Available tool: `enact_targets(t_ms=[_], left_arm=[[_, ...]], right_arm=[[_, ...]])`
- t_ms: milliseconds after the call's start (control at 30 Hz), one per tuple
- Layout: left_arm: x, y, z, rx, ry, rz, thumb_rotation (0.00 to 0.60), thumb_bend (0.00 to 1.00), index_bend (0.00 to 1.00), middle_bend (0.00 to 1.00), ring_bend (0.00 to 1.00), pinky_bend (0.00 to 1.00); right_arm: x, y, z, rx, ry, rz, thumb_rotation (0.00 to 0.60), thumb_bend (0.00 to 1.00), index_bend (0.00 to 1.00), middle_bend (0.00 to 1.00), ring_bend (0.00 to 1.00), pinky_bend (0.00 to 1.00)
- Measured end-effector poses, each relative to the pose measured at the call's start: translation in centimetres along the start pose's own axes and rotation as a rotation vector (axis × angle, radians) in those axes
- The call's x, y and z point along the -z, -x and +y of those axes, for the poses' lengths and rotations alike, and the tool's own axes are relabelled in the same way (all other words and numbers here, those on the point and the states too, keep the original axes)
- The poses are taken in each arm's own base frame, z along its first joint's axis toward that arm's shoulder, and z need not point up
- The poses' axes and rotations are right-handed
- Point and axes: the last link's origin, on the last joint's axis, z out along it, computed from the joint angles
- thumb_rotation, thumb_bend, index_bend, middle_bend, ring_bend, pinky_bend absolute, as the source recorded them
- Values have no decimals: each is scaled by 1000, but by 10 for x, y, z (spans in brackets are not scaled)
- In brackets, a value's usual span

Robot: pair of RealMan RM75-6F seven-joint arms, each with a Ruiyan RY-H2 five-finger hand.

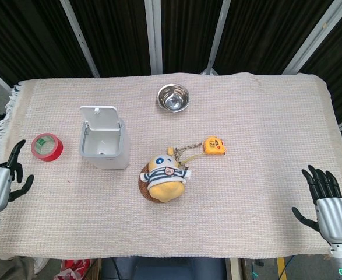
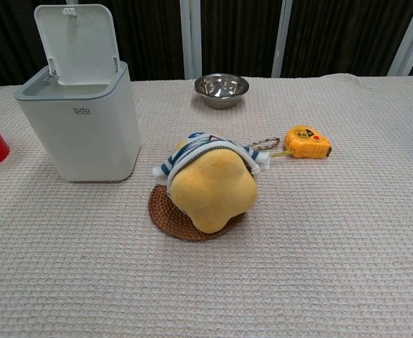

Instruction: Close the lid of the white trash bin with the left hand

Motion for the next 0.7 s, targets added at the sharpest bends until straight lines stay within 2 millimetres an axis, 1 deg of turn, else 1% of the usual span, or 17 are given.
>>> enact_targets(t_ms=[67,167,367,533,700], left_arm=[[-19,-8,7,2,5,-7,600,575,0,999,921,898],[-45,-18,18,7,9,-27,600,608,0,1000,948,926],[-93,-35,40,18,7,-91,600,637,0,1000,961,938],[-125,-43,60,16,3,-161,600,649,0,1000,965,942],[-156,-46,86,3,4,-225,600,652,13,1000,966,943]], right_arm=[[0,1,-1,-2,1,-5,600,237,0,0,0,0],[-1,1,-1,-6,4,-9,600,238,0,0,0,0],[-2,1,1,-19,19,-15,600,238,0,0,0,0],[-3,0,3,-29,29,-20,600,237,0,0,0,0],[-3,0,4,-36,31,-23,600,237,0,0,0,0]])
